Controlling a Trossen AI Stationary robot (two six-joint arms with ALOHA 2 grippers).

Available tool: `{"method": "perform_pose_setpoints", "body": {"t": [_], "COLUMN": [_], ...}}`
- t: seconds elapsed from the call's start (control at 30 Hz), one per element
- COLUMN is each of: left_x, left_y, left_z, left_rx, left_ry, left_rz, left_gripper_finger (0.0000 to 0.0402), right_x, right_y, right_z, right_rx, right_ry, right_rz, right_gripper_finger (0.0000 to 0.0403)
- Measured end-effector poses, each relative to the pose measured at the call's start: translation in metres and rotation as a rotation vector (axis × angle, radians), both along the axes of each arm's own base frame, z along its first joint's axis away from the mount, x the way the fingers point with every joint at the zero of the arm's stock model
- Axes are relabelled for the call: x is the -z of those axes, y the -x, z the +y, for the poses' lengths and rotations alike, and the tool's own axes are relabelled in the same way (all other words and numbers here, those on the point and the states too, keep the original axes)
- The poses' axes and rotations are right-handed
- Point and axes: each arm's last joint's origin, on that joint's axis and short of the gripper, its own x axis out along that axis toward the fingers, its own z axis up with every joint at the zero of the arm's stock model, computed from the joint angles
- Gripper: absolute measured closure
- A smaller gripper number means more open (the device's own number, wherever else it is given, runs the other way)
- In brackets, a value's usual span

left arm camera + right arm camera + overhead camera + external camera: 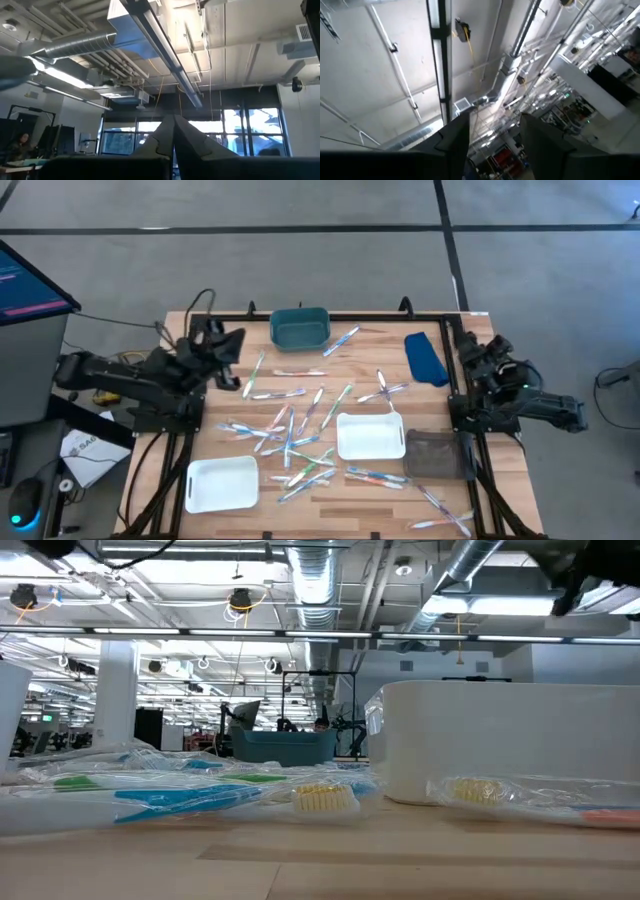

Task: Pick & Place Toothbrushes
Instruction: Put the violet toothbrush into the blue bin

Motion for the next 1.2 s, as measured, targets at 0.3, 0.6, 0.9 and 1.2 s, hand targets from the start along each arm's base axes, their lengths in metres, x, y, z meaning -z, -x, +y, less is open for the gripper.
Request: {"method": "perform_pose_setpoints", "body": {"t": [0.3, 0.6, 0.9, 1.2], "left_x": [-0.006, -0.013, -0.013, -0.013], "left_y": [-0.011, 0.0, 0.001, 0.001], "left_z": [0.012, 0.017, 0.017, 0.017], "left_rx": [-0.066, -0.097, -0.092, -0.092], "left_ry": [0.0, 0.003, 0.008, 0.008], "left_rz": [0.006, -0.038, -0.041, -0.044], "left_gripper_finger": [0.0398, 0.0398, 0.0398, 0.0398], "right_x": [-0.044, -0.038, -0.038, -0.038], "right_y": [0.012, 0.006, 0.006, 0.006], "right_z": [0.005, 0.006, 0.005, 0.005], "right_rx": [0.061, -0.013, 0.011, 0.016], "right_ry": [0.2, 0.161, 0.161, 0.161], "right_rz": [0.081, 0.148, 0.163, 0.164], "right_gripper_finger": [0.0236, 0.0234, 0.0236, 0.0236]}}
